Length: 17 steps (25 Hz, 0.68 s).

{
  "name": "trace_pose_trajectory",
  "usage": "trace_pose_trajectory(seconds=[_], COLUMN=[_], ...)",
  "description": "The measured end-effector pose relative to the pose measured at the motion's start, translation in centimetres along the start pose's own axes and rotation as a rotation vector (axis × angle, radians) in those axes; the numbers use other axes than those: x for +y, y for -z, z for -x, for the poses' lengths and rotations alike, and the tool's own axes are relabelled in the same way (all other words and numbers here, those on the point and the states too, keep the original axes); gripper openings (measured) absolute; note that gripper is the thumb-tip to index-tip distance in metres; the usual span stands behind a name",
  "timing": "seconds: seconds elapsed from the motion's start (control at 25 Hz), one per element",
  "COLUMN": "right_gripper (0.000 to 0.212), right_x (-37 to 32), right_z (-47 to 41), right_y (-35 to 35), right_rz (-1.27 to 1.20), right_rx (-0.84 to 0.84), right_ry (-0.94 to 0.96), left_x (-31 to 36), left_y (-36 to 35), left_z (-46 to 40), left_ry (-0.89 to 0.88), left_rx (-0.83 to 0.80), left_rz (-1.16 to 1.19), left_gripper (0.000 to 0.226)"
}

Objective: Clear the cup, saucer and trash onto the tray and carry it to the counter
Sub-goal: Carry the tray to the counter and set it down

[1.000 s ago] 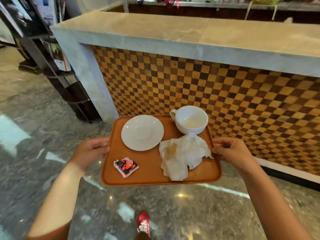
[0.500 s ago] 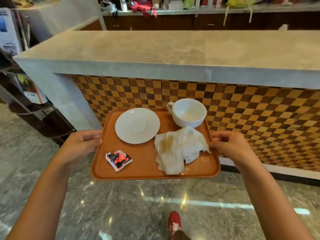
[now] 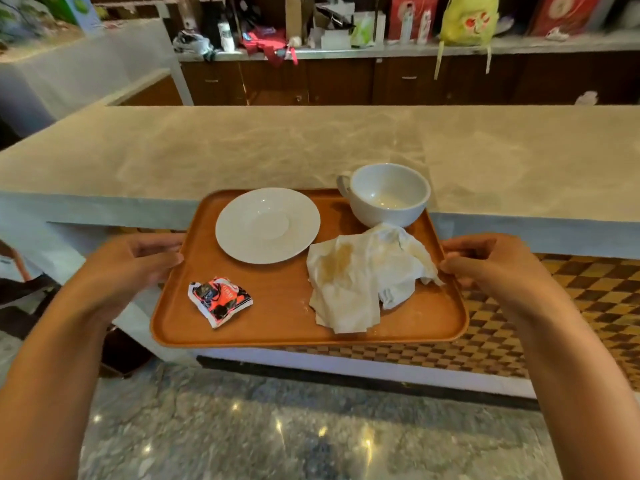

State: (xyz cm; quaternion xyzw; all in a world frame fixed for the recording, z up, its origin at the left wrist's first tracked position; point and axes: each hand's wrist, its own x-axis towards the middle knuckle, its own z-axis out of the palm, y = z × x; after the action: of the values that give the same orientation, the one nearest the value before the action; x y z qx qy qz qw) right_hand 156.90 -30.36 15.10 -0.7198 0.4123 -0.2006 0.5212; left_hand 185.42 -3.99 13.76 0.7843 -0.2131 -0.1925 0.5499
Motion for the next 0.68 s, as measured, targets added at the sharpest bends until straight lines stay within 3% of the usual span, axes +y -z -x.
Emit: trace_pose_trajectory(seconds=[0.56,0.68], right_gripper=[0.021,0.022], right_x=[-5.6,-6.0], right_z=[-17.3,-21.2], right_y=[-6.3,-6.6], right_rz=[0.056,0.093], right_rx=[0.142,0.137], right_ry=[-0.045,-0.062], left_x=[3.4,3.4], left_y=[0.3,-0.7], left_z=[-23.1,-26.5], left_ry=[0.062,0.101], left_rx=[-0.139,-0.155], left_rz=[-0.019,0.000], left_gripper=[0.021,0.032])
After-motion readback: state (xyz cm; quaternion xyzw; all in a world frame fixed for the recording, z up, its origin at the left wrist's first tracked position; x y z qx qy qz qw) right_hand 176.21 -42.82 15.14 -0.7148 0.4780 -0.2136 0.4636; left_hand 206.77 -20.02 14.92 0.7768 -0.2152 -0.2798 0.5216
